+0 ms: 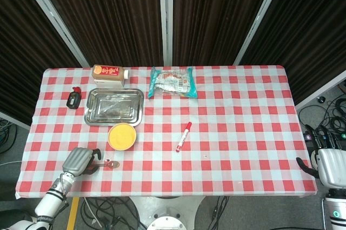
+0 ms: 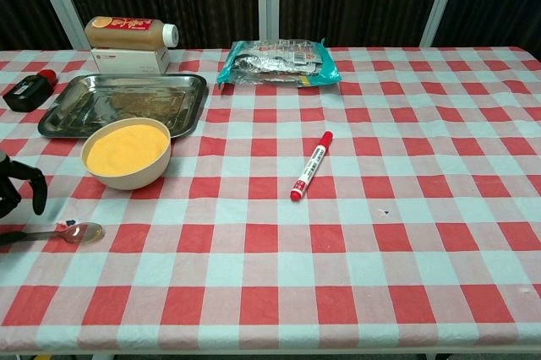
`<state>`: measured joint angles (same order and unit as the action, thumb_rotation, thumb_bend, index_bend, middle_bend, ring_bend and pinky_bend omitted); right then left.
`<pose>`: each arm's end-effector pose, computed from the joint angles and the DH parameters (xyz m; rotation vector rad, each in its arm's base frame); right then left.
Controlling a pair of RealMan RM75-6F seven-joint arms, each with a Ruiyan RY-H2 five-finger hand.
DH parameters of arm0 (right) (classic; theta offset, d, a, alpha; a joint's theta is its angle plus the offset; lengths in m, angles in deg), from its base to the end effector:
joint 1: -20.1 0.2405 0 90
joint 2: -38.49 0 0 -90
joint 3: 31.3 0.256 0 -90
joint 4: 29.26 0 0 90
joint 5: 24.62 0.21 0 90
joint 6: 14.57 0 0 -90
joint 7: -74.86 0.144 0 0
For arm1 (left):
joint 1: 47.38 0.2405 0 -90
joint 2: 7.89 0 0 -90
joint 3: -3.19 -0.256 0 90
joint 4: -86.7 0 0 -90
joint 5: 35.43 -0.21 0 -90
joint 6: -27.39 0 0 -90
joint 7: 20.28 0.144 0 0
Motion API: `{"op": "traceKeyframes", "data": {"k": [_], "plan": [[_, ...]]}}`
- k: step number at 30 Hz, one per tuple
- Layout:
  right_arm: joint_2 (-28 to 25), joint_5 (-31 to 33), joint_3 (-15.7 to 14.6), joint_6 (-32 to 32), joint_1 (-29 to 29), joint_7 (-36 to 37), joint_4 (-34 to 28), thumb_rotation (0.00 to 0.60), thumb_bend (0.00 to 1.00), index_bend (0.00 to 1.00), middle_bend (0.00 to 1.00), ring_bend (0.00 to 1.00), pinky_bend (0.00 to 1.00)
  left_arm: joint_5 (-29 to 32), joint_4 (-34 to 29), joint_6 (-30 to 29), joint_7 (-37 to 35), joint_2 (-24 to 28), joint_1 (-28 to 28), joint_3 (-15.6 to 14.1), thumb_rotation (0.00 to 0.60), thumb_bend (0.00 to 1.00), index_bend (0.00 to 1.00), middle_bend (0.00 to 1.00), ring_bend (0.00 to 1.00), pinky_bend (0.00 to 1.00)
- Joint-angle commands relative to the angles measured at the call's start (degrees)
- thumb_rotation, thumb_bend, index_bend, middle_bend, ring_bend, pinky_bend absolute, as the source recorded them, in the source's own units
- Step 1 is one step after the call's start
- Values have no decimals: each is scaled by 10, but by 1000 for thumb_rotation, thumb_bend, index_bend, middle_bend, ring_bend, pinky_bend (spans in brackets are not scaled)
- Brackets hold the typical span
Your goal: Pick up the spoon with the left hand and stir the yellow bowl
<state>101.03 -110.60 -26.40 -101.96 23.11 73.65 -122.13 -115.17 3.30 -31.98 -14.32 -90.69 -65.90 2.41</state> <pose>-0.3115 -0.1781 0.1774 1.3372 -0.8358 0.9035 -0.2879 0.2210 0.0010 -1.7791 -1.1971 -0.7301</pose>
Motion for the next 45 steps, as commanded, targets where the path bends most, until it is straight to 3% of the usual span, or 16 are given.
{"op": "traceKeyframes", "data": {"k": [1,12,32,40,45], "plan": [[0,3,0,0,-1,1,1,600,145,77,235,64,139,9,-1,8,5,-3,-3,-1,600,301,550,936,918,1000],[2,9,2,2,-2,11,10,600,145,77,235,64,139,46,-5,29,28,-11,-13,1,600,335,574,942,919,1000],[4,14,3,5,-1,17,15,600,144,78,237,64,139,53,-2,30,29,-12,-21,-2,600,408,615,956,924,1000],[2,9,4,-1,-2,17,12,600,143,77,240,64,139,34,-28,-43,19,27,4,6,600,410,615,959,925,1000],[1,4,4,-4,-2,16,9,600,144,78,240,64,139,30,-42,-91,18,48,8,35,600,410,617,959,925,1000]]}}
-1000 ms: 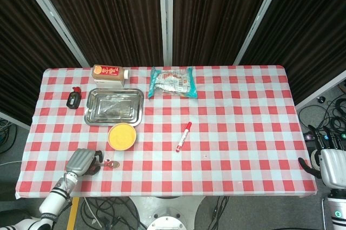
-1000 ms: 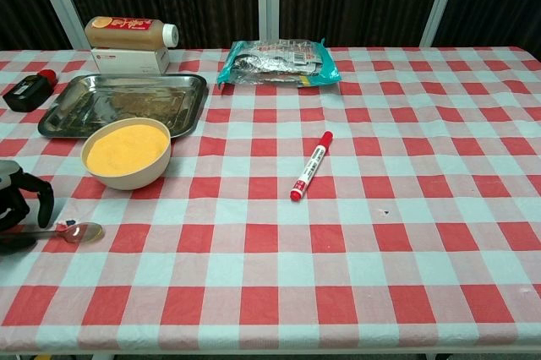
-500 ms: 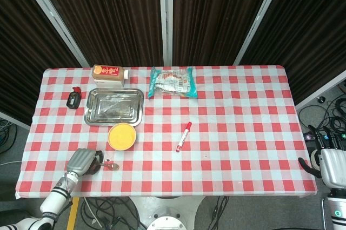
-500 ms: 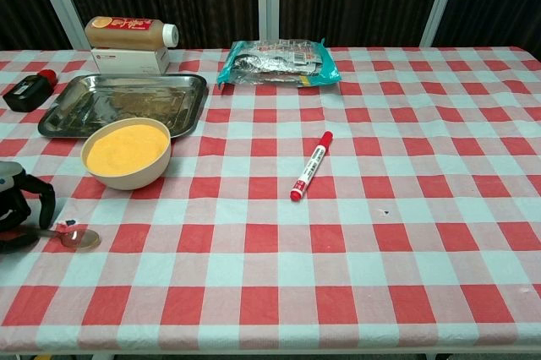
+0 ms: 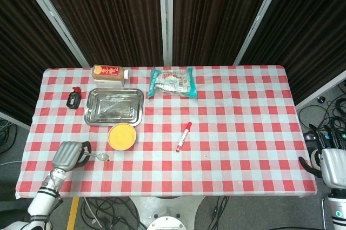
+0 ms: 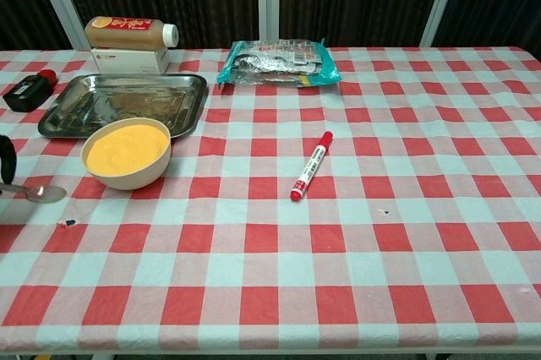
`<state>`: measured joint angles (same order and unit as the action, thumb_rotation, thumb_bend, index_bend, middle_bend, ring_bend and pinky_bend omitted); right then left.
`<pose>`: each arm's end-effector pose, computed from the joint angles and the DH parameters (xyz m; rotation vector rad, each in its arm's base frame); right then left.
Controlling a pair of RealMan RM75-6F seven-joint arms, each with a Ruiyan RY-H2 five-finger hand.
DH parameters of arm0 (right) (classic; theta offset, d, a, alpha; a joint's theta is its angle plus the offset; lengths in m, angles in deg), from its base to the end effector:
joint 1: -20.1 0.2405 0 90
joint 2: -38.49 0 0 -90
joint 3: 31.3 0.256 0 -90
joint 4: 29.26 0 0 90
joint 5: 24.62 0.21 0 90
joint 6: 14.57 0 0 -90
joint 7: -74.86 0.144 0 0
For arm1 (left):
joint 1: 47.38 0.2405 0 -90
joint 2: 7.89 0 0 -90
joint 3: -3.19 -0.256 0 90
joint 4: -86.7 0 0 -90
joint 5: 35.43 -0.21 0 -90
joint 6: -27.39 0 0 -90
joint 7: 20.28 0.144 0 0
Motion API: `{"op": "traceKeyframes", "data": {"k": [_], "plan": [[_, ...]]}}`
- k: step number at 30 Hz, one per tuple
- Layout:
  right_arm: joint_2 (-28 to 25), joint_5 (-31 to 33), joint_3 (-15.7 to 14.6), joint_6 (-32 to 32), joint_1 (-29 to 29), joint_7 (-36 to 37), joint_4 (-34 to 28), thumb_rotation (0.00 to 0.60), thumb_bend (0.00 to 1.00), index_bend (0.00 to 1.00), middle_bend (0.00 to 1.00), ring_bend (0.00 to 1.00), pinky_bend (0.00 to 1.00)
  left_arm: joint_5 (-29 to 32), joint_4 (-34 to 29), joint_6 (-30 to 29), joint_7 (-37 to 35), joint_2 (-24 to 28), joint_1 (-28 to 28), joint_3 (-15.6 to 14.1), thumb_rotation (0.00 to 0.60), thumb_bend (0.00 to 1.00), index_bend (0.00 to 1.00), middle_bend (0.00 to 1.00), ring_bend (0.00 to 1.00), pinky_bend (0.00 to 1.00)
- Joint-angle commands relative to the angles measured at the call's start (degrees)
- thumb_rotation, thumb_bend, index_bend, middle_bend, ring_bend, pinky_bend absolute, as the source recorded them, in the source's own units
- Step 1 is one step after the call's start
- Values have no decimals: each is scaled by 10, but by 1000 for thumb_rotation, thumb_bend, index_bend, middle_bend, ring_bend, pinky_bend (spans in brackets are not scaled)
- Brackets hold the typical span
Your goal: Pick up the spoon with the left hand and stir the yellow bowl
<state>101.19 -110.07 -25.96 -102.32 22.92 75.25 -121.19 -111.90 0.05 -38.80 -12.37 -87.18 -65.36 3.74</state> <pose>-0.3152 -0.1786 0.1806 1.3139 -0.8409 0.9166 -0.2891 0.2312 0.0367 -1.6429 -1.1198 -0.7769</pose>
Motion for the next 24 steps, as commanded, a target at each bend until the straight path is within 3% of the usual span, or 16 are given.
{"op": "traceKeyframes", "data": {"k": [1,6,12,24], "plan": [[-1,-2,0,0,0,0,-1,600,143,77,240,64,139,0,-9,-23,0,13,-1,29,600,410,618,959,924,1000],[-4,-5,0,-5,-1,2,-2,600,143,78,240,64,139,20,10,4,11,-7,-40,67,600,411,618,960,925,1000],[-6,-3,0,-9,-4,2,-5,600,144,77,240,64,139,52,50,47,50,-49,-87,92,600,411,618,961,926,1000],[-7,4,1,-9,-7,0,-8,600,143,77,240,64,139,82,78,82,106,-78,-118,79,600,411,573,943,923,1000]]}}
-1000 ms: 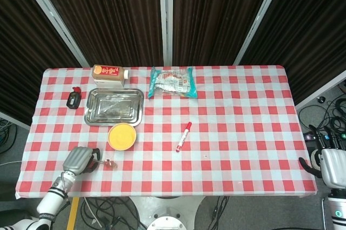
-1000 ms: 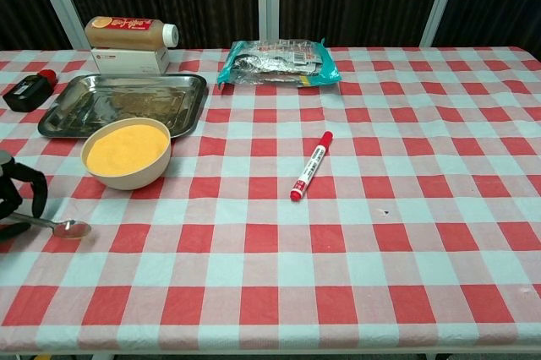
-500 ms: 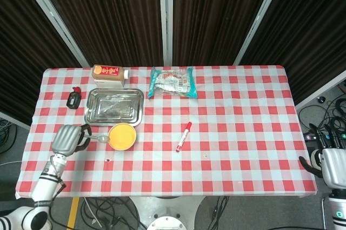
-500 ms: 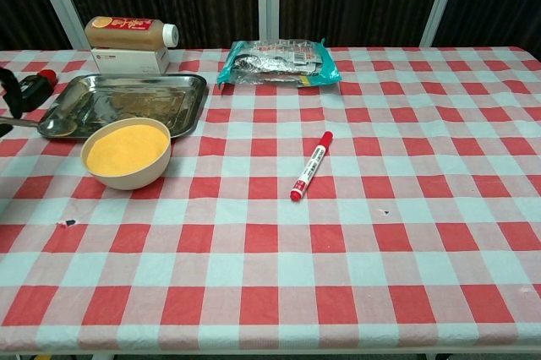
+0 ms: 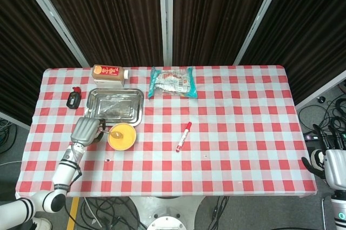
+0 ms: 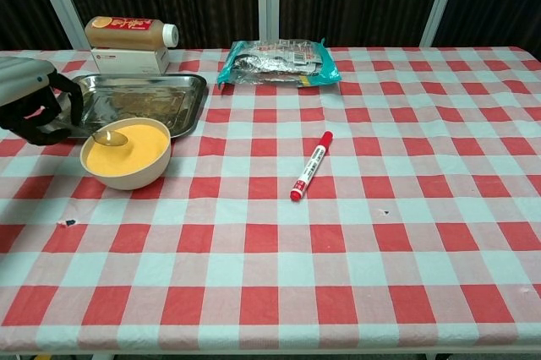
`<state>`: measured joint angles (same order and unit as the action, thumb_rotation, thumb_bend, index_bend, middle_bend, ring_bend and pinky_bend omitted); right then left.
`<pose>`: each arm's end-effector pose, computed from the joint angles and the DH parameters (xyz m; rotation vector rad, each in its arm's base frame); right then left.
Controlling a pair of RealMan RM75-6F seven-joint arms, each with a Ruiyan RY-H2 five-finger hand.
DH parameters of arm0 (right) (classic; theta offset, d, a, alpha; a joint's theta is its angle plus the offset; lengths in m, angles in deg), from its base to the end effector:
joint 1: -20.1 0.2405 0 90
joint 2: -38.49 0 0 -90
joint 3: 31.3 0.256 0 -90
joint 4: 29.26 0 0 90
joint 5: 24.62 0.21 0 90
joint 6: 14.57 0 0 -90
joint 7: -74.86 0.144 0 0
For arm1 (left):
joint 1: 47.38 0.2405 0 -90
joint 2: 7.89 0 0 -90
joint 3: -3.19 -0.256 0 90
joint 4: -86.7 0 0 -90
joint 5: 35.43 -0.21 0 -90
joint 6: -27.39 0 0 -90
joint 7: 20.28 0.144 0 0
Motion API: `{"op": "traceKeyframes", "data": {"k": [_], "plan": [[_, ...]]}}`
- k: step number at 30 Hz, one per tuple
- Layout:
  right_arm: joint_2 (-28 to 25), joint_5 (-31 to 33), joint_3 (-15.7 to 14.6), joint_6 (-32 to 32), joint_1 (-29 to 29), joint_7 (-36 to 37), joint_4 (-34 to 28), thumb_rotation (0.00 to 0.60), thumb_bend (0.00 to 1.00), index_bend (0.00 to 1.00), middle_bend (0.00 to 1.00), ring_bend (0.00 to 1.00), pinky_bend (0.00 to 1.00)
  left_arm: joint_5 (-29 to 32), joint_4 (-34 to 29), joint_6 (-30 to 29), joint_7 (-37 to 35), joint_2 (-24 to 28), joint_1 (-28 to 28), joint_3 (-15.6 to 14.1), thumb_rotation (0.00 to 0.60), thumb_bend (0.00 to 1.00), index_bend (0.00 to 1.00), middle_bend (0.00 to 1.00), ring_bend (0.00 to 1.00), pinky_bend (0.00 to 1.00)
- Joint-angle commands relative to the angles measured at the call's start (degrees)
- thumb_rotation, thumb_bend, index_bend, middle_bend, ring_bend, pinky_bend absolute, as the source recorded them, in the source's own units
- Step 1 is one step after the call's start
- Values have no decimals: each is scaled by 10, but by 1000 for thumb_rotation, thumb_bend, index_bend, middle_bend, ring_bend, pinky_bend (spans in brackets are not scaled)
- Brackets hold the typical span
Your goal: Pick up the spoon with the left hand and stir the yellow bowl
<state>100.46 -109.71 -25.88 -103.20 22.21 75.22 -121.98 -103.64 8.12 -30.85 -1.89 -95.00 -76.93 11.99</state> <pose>-0.3153 -0.1747 0.1859 1.2937 -0.8376 0.9147 -0.2454 0.3160 0.0083 -1.7050 -0.9560 -0.7552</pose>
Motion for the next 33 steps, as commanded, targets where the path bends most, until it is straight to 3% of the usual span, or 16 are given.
{"op": "traceKeyframes", "data": {"k": [1,4,9,16,33], "plan": [[1,0,0,0,0,1,0,600,143,77,240,64,139,0,-5,5,1,1,-3,-4,600,410,552,939,922,1000],[0,0,1,-1,0,2,0,600,144,77,240,64,140,2,-13,4,4,7,-5,-5,600,408,470,926,920,1000],[0,0,1,-3,-2,3,0,600,143,77,240,64,144,4,-33,4,-1,22,-5,-8,600,402,427,922,919,1000],[1,-1,1,-3,-2,7,2,600,143,77,240,64,148,6,-30,11,-1,25,-14,-9,600,330,498,927,920,1000],[3,5,1,-4,-6,15,11,600,143,77,240,64,148,51,-36,54,31,36,-45,-13,600,334,548,933,921,1000]]}}
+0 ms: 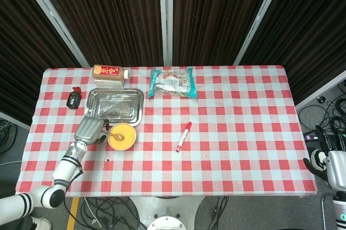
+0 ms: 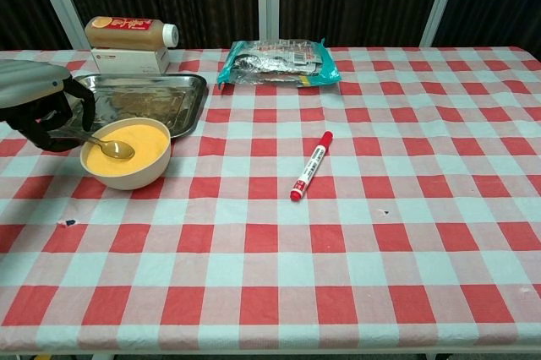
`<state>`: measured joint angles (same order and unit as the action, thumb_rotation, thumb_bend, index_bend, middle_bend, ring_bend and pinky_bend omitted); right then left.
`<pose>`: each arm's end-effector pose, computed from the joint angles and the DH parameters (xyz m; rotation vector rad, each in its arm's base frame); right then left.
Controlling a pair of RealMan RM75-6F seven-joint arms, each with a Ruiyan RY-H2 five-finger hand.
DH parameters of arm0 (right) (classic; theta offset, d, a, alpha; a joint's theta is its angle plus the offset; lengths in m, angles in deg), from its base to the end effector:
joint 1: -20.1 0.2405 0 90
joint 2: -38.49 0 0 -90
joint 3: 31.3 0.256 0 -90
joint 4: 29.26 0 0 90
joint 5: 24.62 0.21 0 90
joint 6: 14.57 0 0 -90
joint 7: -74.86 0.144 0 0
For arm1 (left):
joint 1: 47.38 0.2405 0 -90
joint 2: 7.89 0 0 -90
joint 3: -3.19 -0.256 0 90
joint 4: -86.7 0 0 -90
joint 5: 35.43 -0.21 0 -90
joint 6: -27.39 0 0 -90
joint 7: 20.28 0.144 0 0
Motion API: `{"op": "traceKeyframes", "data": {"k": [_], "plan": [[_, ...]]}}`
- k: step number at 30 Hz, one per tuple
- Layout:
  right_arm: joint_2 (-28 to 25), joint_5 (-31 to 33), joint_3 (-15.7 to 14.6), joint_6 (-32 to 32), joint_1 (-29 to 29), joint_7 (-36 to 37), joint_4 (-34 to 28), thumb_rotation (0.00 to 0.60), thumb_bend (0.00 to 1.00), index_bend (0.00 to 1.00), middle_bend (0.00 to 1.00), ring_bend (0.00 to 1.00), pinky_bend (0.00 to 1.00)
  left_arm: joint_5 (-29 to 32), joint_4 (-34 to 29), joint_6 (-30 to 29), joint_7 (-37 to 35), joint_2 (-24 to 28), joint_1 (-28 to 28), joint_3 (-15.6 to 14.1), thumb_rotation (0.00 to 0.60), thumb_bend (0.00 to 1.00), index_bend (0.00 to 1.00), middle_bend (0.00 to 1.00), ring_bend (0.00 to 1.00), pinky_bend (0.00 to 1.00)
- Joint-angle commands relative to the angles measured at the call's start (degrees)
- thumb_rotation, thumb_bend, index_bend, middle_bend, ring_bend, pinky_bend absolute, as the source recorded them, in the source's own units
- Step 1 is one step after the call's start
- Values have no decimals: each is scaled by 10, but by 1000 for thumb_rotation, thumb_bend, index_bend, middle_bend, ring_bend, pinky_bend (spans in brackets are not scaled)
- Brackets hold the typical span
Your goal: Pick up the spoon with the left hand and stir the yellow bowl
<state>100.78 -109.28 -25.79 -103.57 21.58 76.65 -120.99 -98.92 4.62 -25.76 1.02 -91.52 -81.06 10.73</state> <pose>-0.3206 -0.1715 0.1874 1.2715 -0.8493 0.9178 -0.2351 0.3247 0.0103 -1.7977 -0.9684 -0.6776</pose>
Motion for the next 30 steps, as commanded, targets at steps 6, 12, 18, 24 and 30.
{"op": "traceKeyframes", "data": {"k": [6,12,18,24,30], "plan": [[0,3,2,1,0,2,3,600,143,77,240,64,148,12,-1,9,6,4,-12,-3,600,348,558,934,921,1000],[1,5,3,3,1,3,5,600,142,78,241,64,148,19,-1,13,11,4,-17,-7,600,362,568,934,921,1000],[2,7,4,7,3,4,6,600,143,77,241,64,148,24,2,12,9,3,-21,-9,600,375,581,935,922,1000],[2,9,5,10,4,2,4,600,143,77,241,64,148,27,7,14,8,1,-24,-13,600,380,602,936,924,1000],[2,6,6,4,4,0,2,600,143,77,241,64,148,21,-2,-11,13,7,-19,-13,600,380,611,939,924,1000]]}}
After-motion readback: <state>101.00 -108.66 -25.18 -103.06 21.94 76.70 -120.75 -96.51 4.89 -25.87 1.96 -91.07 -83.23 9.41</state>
